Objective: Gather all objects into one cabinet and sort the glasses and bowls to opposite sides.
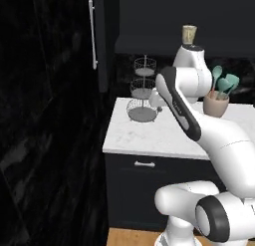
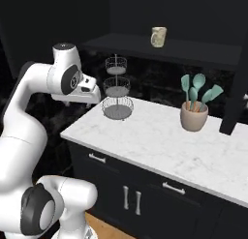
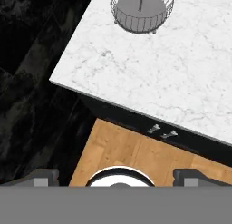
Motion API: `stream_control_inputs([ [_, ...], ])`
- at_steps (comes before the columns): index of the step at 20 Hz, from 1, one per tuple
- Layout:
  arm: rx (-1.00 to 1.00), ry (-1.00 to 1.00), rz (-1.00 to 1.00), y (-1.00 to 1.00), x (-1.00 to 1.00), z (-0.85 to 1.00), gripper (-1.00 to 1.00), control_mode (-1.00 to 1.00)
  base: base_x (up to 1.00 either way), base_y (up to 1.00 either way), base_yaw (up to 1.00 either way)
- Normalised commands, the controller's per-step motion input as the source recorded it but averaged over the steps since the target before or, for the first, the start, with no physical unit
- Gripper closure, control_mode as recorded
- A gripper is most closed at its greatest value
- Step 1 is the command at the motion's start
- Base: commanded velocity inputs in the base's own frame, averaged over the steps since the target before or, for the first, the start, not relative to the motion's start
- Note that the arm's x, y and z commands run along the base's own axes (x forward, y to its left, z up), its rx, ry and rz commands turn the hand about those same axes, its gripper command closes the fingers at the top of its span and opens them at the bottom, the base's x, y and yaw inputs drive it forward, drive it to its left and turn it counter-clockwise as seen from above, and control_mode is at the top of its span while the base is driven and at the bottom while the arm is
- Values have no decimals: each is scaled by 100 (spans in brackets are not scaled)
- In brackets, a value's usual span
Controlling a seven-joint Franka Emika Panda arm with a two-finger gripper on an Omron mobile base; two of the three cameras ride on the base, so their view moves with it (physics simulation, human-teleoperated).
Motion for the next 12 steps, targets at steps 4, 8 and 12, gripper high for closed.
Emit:
stream_control_inputs([
  [4, 0, 0, 0, 0, 0, 0, -100, 100, 47, 20, -37],
  [8, 0, 0, 0, 0, 0, 0, -100, 100, 33, 0, -58],
  [12, 0, 0, 0, 0, 0, 0, -100, 100, 7, 1, -5],
])
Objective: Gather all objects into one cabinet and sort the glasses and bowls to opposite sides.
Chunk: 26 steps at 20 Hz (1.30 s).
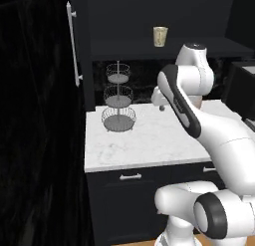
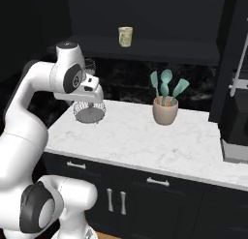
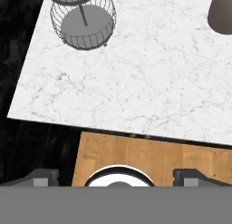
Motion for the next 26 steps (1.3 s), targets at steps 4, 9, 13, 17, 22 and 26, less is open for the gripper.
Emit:
stream_control_inputs([
  [4, 0, 0, 0, 0, 0, 0, -100, 100, 47, -5, 0],
  [9, 0, 0, 0, 0, 0, 0, -100, 100, 100, -32, 2],
  [13, 0, 0, 0, 0, 0, 0, -100, 100, 82, -28, -7],
  [17, 0, 0, 0, 0, 0, 0, -100, 100, 76, -24, -15],
  [22, 0, 0, 0, 0, 0, 0, -100, 100, 22, 1, -4],
  [26, 0, 0, 0, 0, 0, 0, -100, 100, 17, 0, 0],
])
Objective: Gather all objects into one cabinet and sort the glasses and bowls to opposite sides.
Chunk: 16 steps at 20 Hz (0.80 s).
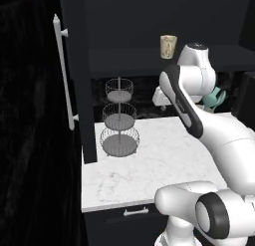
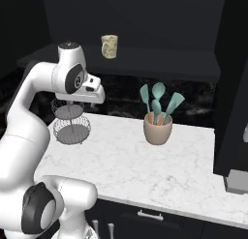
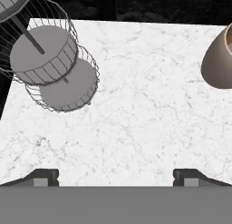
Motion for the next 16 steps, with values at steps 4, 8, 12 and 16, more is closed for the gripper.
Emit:
stream_control_inputs([
  [4, 0, 0, 0, 0, 0, 0, -100, 100, -4, -1, 0],
  [8, -7, -84, 0, -4, -3, 47, -100, -100, 0, 0, 0],
  [12, -4, -90, 0, -6, 0, 56, -100, -100, 0, 0, 0],
  [16, 0, -54, 0, -4, 18, 19, -100, -100, 0, 0, 0],
])
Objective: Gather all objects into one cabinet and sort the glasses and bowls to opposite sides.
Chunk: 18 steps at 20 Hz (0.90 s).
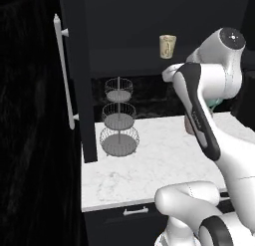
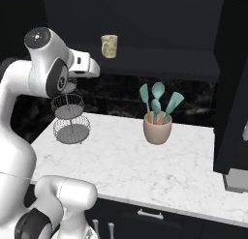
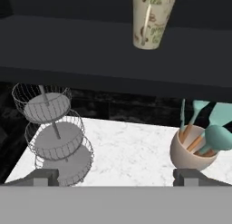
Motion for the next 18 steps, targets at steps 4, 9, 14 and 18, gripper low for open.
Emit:
stream_control_inputs([
  [4, 0, 1, -1, 0, 1, 0, -100, -100, 0, 0, 0],
  [9, -12, -11, -21, 0, 26, 20, -100, -100, 0, 0, 0],
  [14, -13, -17, -29, 19, 30, 61, -100, -100, 0, 0, 0],
  [18, -2, -10, -17, 4, 77, 77, -100, -100, 0, 0, 0],
])
